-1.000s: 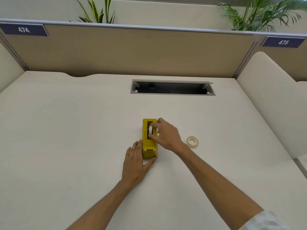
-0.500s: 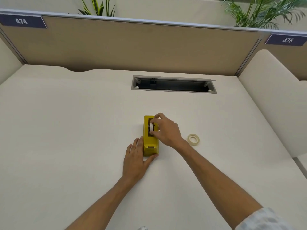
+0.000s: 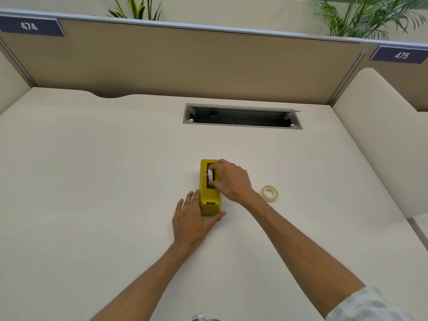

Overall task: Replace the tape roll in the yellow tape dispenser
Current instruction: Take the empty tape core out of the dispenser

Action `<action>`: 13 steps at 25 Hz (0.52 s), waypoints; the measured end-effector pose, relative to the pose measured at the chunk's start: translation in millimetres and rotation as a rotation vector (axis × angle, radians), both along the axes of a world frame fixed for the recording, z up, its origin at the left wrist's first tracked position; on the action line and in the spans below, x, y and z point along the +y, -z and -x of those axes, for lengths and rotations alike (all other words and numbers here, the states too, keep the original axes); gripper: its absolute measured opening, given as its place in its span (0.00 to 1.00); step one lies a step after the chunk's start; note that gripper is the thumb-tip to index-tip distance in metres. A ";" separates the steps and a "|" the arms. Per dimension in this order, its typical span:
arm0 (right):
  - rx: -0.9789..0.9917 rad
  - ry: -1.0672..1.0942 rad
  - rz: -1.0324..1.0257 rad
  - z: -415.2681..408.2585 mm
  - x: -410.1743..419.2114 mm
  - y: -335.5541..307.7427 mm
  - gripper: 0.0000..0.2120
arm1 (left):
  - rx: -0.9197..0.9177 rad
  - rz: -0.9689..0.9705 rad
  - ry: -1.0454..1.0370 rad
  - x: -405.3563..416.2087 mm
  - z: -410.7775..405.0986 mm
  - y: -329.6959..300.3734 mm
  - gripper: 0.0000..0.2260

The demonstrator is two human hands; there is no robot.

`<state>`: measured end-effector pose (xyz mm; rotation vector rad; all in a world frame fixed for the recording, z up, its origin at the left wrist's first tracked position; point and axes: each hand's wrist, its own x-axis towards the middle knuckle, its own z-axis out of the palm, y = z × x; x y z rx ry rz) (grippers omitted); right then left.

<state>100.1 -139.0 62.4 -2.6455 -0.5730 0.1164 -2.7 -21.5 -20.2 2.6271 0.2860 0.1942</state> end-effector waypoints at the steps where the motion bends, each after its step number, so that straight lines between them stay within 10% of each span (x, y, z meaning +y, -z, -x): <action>1: -0.001 -0.002 0.006 0.1 0.3 -0.8 0.19 | 0.002 -0.011 -0.008 -0.6 -1.4 0.8 0.47; 13: -0.036 0.031 0.016 -4.8 1.2 -5.1 0.17 | 0.004 -0.040 -0.018 -0.5 -1.8 5.3 0.45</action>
